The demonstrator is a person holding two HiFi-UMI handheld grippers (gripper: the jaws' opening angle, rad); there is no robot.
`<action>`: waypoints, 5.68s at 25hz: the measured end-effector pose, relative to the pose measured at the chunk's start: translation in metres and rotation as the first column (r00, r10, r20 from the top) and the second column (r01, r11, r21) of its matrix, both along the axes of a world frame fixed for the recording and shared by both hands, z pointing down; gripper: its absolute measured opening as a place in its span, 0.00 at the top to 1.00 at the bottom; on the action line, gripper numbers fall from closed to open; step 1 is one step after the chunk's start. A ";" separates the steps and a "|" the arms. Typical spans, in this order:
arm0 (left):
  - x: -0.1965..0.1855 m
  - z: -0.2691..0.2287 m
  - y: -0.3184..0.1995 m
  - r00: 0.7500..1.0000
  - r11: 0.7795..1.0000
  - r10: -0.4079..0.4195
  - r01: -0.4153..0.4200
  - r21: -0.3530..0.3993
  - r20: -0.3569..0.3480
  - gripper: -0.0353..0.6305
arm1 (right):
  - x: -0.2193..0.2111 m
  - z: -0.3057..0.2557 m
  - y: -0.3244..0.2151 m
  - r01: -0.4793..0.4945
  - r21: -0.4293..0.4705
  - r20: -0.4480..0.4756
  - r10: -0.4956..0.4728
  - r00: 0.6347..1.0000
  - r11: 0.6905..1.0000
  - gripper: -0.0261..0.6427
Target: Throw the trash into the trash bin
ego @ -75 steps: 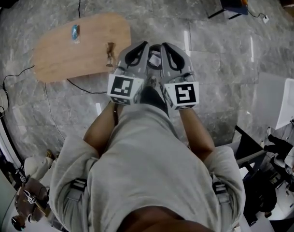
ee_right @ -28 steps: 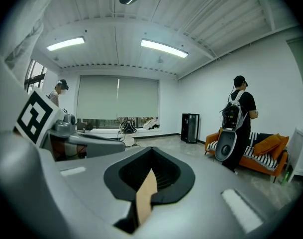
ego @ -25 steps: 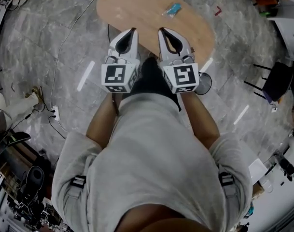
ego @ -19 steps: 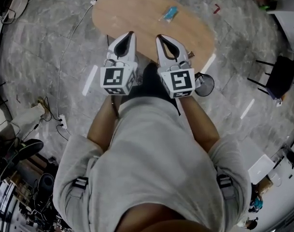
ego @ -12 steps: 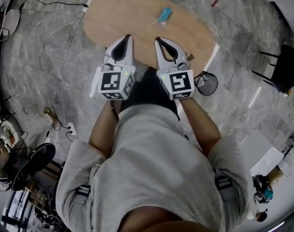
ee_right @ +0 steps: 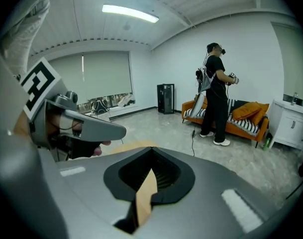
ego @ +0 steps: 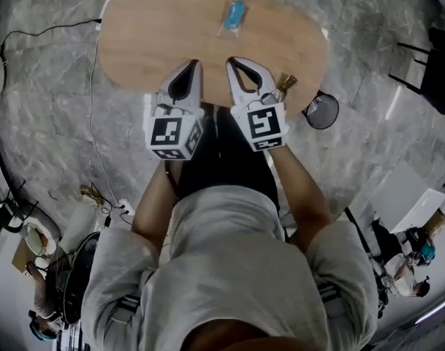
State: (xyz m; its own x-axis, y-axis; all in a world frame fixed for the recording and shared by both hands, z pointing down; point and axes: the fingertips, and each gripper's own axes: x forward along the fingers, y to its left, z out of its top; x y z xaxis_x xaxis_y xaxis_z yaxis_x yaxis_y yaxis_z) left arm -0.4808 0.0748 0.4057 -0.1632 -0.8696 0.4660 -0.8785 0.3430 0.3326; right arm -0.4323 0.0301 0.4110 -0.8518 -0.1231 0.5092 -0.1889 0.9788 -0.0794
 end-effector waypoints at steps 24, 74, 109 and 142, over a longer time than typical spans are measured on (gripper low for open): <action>-0.025 0.250 -0.073 0.970 0.958 0.221 -0.236 -0.164 -0.102 0.92 | -0.036 0.246 -0.091 -0.260 -0.070 -0.223 0.238 0.945 0.963 0.95; -0.060 -0.002 -0.022 0.972 0.971 0.232 -0.230 -0.062 0.032 0.92 | -0.064 -0.019 -0.022 -0.145 0.041 -0.166 0.150 0.975 0.989 0.94; 0.322 -0.153 -0.049 0.763 0.770 0.606 -0.634 0.076 0.226 0.92 | 0.342 -0.188 0.000 -0.627 0.167 0.094 0.621 0.778 0.761 0.94; 0.608 -0.098 -0.176 0.574 0.569 0.814 -0.819 0.076 0.089 0.92 | 0.639 -0.142 -0.095 -0.826 0.170 -0.069 0.842 0.534 0.538 0.94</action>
